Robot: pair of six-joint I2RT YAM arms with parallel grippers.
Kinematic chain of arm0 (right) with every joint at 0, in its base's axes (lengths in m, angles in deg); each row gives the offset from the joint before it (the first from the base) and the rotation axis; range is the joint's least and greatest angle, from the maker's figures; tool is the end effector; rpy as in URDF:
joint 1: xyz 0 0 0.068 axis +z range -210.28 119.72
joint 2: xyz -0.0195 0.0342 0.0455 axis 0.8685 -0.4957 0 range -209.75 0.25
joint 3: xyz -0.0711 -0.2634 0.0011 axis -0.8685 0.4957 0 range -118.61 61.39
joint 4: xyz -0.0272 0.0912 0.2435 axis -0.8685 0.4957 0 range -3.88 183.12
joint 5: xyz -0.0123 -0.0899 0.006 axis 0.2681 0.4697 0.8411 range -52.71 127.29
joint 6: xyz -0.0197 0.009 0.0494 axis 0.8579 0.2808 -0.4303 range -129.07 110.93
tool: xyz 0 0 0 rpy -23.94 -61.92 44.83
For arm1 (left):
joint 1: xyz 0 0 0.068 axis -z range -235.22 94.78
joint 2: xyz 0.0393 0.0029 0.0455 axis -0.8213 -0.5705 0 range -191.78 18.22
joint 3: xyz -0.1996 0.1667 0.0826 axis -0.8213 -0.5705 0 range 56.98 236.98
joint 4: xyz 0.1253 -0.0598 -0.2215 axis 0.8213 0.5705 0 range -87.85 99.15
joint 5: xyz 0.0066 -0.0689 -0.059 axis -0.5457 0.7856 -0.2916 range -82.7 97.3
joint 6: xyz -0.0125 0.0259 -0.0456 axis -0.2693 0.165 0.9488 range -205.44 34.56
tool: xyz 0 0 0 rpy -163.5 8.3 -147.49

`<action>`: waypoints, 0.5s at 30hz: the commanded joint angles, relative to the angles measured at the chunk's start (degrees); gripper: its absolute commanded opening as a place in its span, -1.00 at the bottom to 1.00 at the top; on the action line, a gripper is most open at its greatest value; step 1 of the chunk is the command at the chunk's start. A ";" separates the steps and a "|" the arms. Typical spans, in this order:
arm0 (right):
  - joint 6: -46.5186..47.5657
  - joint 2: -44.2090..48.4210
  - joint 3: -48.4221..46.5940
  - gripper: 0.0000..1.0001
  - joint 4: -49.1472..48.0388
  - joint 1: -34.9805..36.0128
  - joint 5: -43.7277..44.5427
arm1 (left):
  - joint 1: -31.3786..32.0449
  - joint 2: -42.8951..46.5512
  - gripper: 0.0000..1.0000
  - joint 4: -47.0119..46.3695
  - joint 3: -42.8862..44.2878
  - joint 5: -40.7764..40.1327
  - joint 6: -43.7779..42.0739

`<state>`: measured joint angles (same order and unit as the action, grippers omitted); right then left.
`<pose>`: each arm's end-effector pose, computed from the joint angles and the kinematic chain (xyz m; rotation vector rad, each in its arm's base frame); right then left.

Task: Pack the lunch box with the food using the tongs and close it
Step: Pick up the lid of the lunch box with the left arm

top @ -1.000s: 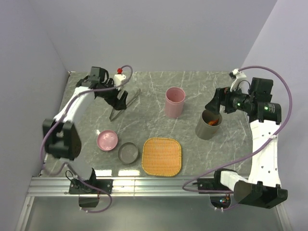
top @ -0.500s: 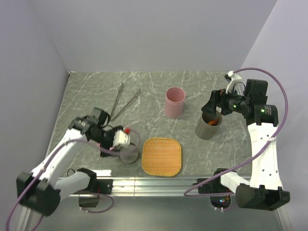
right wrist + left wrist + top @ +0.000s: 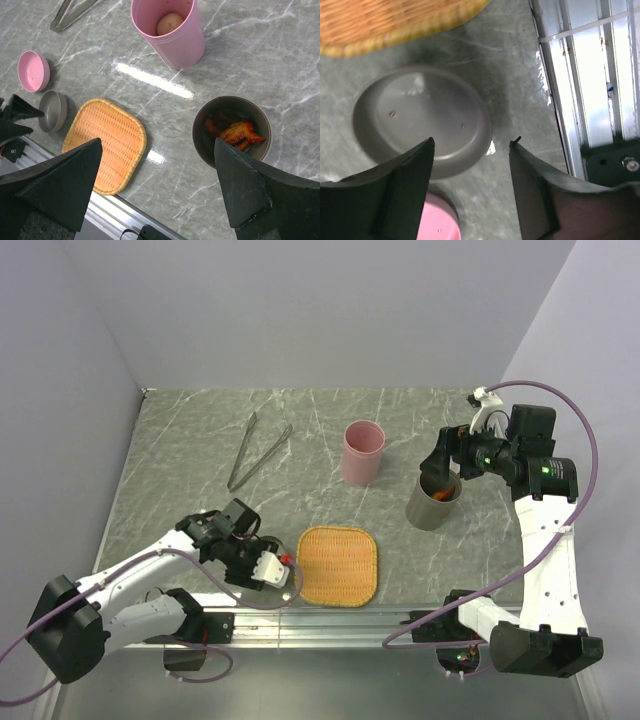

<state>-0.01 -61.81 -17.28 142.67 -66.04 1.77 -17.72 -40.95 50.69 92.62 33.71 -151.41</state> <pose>0.1940 0.0013 0.4080 -0.3832 2.1377 0.5531 0.1220 -0.1136 0.1967 2.1695 1.5844 -0.5065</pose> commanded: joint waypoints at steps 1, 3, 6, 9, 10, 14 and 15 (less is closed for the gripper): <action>-0.36 0.72 -0.95 0.99 -1.62 0.40 0.72 | 3.37 -0.85 0.27 -5.63 -2.32 -2.15 2.43; -0.36 0.80 -1.13 0.99 -1.54 0.40 0.72 | 5.12 -1.29 0.16 -6.43 -3.64 -2.42 3.04; -0.36 0.72 -1.04 0.99 -1.62 0.40 0.90 | 7.41 -2.34 0.11 -10.73 -5.57 -3.91 6.29; -0.36 0.80 -1.04 0.99 -1.62 0.40 1.08 | 8.91 -4.97 0.01 -13.81 -6.28 -5.84 8.67; -0.36 0.98 -1.04 0.99 -1.62 0.40 1.16 | 9.17 -5.77 -0.09 -13.99 -6.20 -6.02 9.11; -0.62 0.98 -1.04 0.99 -1.89 0.31 1.08 | 9.17 -6.39 -0.32 -16.01 -5.58 -5.94 12.70; -0.71 0.98 -1.04 0.99 -1.97 0.31 1.08 | 9.17 -5.52 -0.37 -16.36 -5.32 -5.94 12.97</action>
<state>-0.32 -61.81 -17.30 142.67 -66.04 2.42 -8.72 -46.90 37.86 86.80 28.75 -141.53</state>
